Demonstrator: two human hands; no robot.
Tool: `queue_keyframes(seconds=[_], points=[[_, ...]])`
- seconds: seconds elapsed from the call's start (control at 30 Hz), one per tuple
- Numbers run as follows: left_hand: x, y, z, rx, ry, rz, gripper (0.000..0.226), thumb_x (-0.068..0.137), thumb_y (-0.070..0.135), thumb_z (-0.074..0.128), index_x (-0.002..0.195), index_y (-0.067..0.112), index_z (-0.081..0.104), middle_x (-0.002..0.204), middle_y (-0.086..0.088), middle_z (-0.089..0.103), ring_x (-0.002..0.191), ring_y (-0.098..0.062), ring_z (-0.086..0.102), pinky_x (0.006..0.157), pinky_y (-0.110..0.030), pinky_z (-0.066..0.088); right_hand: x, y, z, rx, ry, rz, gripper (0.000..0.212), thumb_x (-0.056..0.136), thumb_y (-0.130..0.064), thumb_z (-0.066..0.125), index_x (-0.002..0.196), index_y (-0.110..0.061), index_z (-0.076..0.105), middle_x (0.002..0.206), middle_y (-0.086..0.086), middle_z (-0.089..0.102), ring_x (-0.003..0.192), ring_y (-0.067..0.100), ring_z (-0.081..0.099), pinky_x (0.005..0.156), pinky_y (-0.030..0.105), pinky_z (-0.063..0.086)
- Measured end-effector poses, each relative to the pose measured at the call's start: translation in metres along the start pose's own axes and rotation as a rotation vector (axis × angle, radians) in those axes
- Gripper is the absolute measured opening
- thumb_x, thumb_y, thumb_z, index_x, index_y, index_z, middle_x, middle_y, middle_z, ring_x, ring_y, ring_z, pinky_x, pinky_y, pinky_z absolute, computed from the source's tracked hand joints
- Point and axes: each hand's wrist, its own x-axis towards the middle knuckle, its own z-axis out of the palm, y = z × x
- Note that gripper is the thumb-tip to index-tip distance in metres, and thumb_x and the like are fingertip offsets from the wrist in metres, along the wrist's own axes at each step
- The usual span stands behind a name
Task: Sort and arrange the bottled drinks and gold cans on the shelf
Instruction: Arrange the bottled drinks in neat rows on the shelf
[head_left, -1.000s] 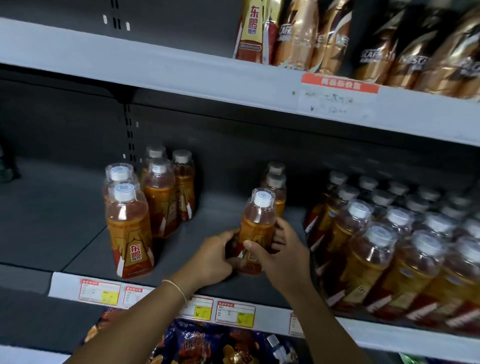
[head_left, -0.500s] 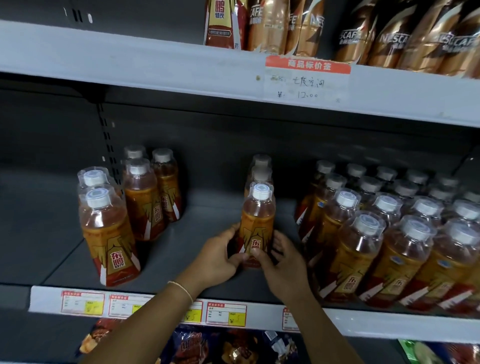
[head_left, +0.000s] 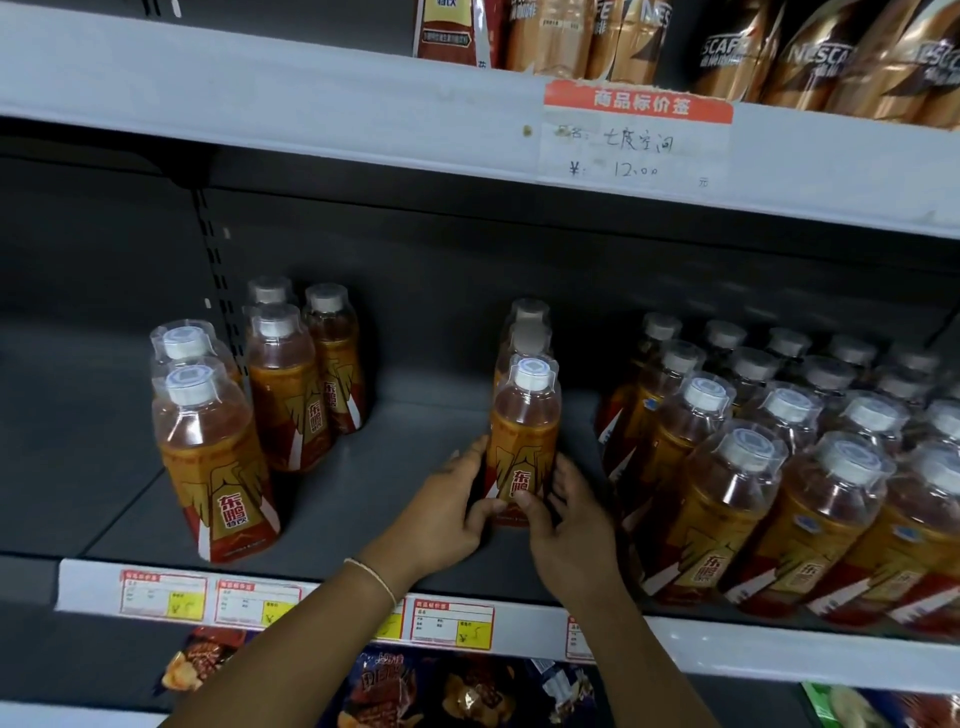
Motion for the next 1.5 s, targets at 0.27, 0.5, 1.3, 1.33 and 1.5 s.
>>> queue_keyframes(seconds=[0.27, 0.5, 1.3, 1.33, 1.5], points=[[-0.002, -0.003, 0.002, 0.103, 0.096, 0.029, 0.070, 0.091, 0.026, 0.066, 0.150, 0.014, 0.031, 0.147, -0.009, 0.046, 0.138, -0.021, 0.034, 0.113, -0.010, 0.004, -0.008, -0.012, -0.001, -0.068, 0.126, -0.031, 0.042, 0.087, -0.026, 0.074, 0.117, -0.039, 0.049, 0.105, -0.031, 0.055, 0.102, -0.015, 0.056, 0.083, 0.008, 0.044], [-0.022, 0.024, -0.042, 0.214, 0.224, 0.110, 0.039, 0.090, 0.010, 0.062, 0.129, 0.008, 0.061, 0.124, -0.011, 0.065, 0.115, -0.026, 0.060, 0.101, -0.029, 0.045, -0.028, -0.037, 0.021, -0.326, 0.312, -0.364, 0.024, 0.084, -0.010, 0.072, 0.096, -0.025, 0.058, 0.093, -0.009, 0.050, 0.081, 0.008, 0.053, 0.070, 0.014, 0.045], [-0.151, -0.041, -0.178, 0.205, 0.482, -0.364, 0.035, 0.090, 0.004, 0.047, 0.122, 0.010, 0.060, 0.104, -0.008, 0.069, 0.090, -0.023, 0.063, 0.072, -0.024, 0.045, -0.032, -0.109, 0.196, -0.015, -0.360, -0.170, 0.058, 0.072, -0.037, 0.080, 0.108, -0.067, 0.045, 0.102, -0.048, 0.057, 0.098, -0.024, 0.054, 0.069, -0.005, 0.041], [-0.150, -0.042, -0.175, 0.179, 0.452, -0.361, 0.035, 0.090, 0.003, 0.047, 0.122, 0.010, 0.060, 0.102, -0.009, 0.070, 0.087, -0.023, 0.064, 0.069, -0.023, 0.045, -0.035, -0.109, 0.193, -0.013, -0.345, -0.165, 0.060, 0.073, -0.035, 0.080, 0.105, -0.070, 0.044, 0.101, -0.050, 0.056, 0.098, -0.024, 0.054, 0.069, -0.005, 0.041], [-0.142, -0.028, -0.158, 0.089, 0.421, -0.294, 0.037, 0.087, -0.001, 0.046, 0.116, 0.012, 0.064, 0.097, -0.008, 0.071, 0.084, -0.021, 0.064, 0.073, -0.026, 0.051, -0.041, -0.099, 0.165, -0.003, -0.263, -0.150, 0.057, 0.073, -0.028, 0.084, 0.115, -0.049, 0.051, 0.102, -0.043, 0.061, 0.098, -0.017, 0.059, 0.075, 0.000, 0.045]])
